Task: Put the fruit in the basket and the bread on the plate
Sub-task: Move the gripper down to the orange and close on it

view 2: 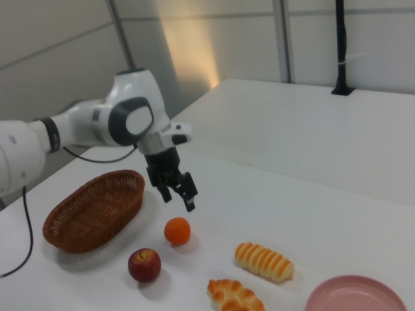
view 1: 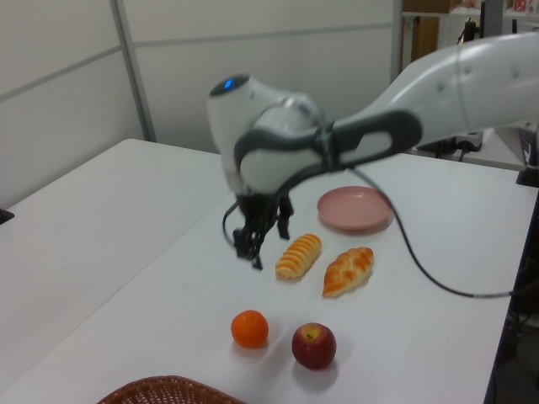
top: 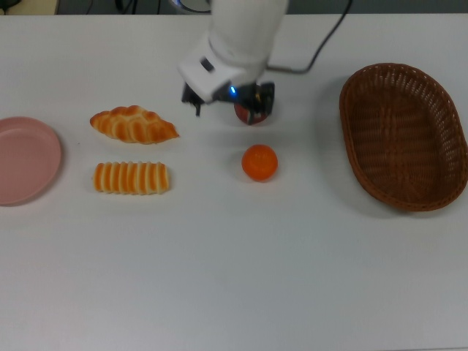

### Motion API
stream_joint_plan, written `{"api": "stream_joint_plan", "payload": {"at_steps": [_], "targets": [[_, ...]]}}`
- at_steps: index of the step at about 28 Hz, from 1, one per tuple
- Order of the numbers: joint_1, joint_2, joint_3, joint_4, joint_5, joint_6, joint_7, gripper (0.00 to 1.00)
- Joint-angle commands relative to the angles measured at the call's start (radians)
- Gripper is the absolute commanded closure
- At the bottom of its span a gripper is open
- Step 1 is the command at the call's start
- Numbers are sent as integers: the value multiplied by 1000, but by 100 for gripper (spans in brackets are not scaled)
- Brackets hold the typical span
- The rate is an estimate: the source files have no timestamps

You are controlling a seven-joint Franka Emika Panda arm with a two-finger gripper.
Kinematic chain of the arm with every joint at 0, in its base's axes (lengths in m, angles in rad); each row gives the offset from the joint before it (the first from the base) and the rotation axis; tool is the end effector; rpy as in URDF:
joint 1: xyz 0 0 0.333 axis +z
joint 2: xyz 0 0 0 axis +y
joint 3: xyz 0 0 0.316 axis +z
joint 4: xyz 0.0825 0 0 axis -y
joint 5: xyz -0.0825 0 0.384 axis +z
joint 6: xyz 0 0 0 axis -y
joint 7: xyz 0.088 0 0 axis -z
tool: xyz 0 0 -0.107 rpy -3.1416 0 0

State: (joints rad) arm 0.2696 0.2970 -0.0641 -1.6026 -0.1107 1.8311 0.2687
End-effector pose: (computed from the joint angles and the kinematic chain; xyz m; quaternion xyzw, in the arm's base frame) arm 0.6295 0.1262 0.4533 0.9974 -0.0144 -0.0184 0.0686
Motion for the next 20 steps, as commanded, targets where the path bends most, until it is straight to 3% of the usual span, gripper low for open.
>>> {"api": "stream_joint_plan", "payload": {"at_steps": [1,10,15,20], "targets": [[34,48,-9,4,-30,68,46,0],[99,88,-9,-57,-53,155,92,0],[123,132,-8,-59,-101,174,156,0],[132,177,-9,-56,-107,214,181,0]]}}
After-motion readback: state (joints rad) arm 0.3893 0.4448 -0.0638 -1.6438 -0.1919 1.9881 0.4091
